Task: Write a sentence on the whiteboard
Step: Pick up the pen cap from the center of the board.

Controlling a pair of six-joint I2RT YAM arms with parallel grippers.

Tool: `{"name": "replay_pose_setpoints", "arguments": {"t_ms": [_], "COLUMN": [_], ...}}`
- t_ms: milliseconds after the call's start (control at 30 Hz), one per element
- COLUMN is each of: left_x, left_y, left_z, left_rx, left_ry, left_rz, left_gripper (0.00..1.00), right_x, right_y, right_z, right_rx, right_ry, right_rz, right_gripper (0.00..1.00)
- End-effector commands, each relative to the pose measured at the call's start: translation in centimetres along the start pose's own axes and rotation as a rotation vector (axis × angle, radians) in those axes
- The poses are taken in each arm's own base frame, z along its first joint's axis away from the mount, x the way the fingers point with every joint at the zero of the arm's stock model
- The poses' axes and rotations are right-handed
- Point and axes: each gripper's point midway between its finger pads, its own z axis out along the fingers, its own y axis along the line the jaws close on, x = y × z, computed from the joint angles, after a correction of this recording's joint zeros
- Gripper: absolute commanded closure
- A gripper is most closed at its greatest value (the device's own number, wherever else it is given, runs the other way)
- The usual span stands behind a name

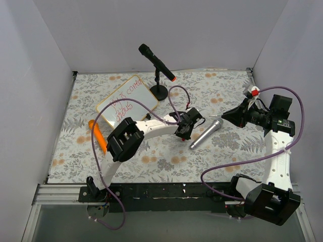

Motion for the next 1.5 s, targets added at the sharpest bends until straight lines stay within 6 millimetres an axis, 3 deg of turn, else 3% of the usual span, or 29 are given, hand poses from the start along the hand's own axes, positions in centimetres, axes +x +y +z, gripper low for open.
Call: {"name": "replay_pose_setpoints", "arguments": {"t_ms": [0,33,100,133,200,300,567,933,1200,1400,1467], "left_x": [1.1,2.1,1.4,2.4,2.3,3.1,4.6,4.7,5.1,5.7,6.0], "left_y": [1.8,2.5,2.7,3.5,4.7,6.4,8.5,8.4,8.1,8.1,8.0], "left_z": [-2.1,-2.1,-3.4,-3.4,-4.0,-4.0,-3.2,-4.1,-3.5,-3.2,-3.3], "left_rx": [0.027,0.029,0.054,0.05,0.036,-0.003,-0.119,-0.136,-0.115,-0.111,-0.101], "left_ry": [0.009,0.023,-0.026,-0.007,-0.015,0.011,0.087,0.089,0.102,0.122,0.127], "left_rz": [0.123,0.141,0.163,0.181,0.18,0.183,0.167,0.132,0.145,0.148,0.15], "left_gripper": [0.83,0.82,0.81,0.8,0.78,0.76,0.66,0.67,0.72,0.79,0.9], "right_x": [-0.3,-0.3,-0.1,-0.1,0.0,0.2,0.4,0.5,0.4,0.3,0.4], "right_y": [0.1,0.1,0.0,0.0,0.0,-0.1,0.0,0.0,0.3,0.4,0.4], "right_z": [0.1,0.1,0.2,0.2,0.3,0.4,0.5,0.6,0.5,0.6,0.6], "right_rx": [-0.02,-0.023,-0.028,-0.032,-0.038,-0.046,-0.057,-0.06,-0.063,-0.069,-0.073], "right_ry": [-0.023,-0.024,-0.026,-0.027,-0.029,-0.031,-0.036,-0.04,-0.044,-0.049,-0.049], "right_rz": [-0.011,-0.012,-0.005,-0.003,0.003,0.01,0.018,0.018,0.017,0.02,0.028], "right_gripper": [0.99,0.99,0.99,0.99,0.99,0.99,0.99,0.99,0.99,0.99,0.99]}}
